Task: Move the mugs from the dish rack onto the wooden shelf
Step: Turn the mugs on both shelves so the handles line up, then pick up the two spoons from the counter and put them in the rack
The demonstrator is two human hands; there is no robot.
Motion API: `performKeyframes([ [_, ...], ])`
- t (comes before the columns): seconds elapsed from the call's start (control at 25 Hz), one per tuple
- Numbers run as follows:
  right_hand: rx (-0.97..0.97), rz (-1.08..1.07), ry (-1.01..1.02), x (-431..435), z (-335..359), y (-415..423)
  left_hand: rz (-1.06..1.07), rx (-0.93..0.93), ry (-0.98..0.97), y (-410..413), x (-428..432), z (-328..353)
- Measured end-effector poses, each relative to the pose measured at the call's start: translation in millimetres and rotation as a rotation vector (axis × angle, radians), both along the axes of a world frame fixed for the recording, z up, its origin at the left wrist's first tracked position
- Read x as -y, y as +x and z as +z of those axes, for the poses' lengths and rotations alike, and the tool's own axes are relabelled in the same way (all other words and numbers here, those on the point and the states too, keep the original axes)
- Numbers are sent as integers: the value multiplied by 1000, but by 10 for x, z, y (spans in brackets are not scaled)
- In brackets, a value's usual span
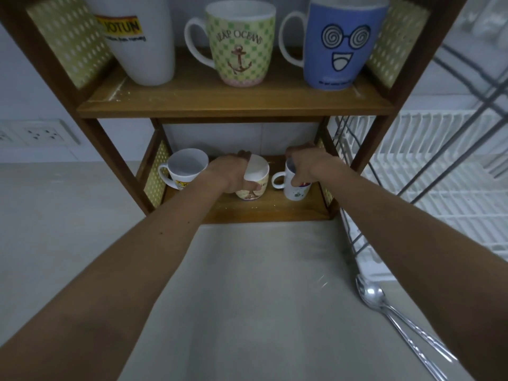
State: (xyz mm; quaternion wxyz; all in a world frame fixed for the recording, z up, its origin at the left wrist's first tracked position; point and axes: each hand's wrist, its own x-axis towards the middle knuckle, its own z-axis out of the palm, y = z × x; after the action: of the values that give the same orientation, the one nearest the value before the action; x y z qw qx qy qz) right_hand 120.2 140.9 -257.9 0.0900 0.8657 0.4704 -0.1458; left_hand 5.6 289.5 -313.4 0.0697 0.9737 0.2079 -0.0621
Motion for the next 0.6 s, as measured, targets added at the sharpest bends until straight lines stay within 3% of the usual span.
performKeyframes([
  [0.12,15,-18,13,4,-56,-25,-1,-34,61,-52,65,-14],
  [0.28,4,-114,106,171,-130,-192,70,170,137,-357,387,-59],
  [0.48,-153,-154,507,920,-399,-941,76,354,-88,-1036,1164,-232],
  [0.6,-194,-204,578,1548,-637,-1339,75,474,-273,-1347,1609,-336],
])
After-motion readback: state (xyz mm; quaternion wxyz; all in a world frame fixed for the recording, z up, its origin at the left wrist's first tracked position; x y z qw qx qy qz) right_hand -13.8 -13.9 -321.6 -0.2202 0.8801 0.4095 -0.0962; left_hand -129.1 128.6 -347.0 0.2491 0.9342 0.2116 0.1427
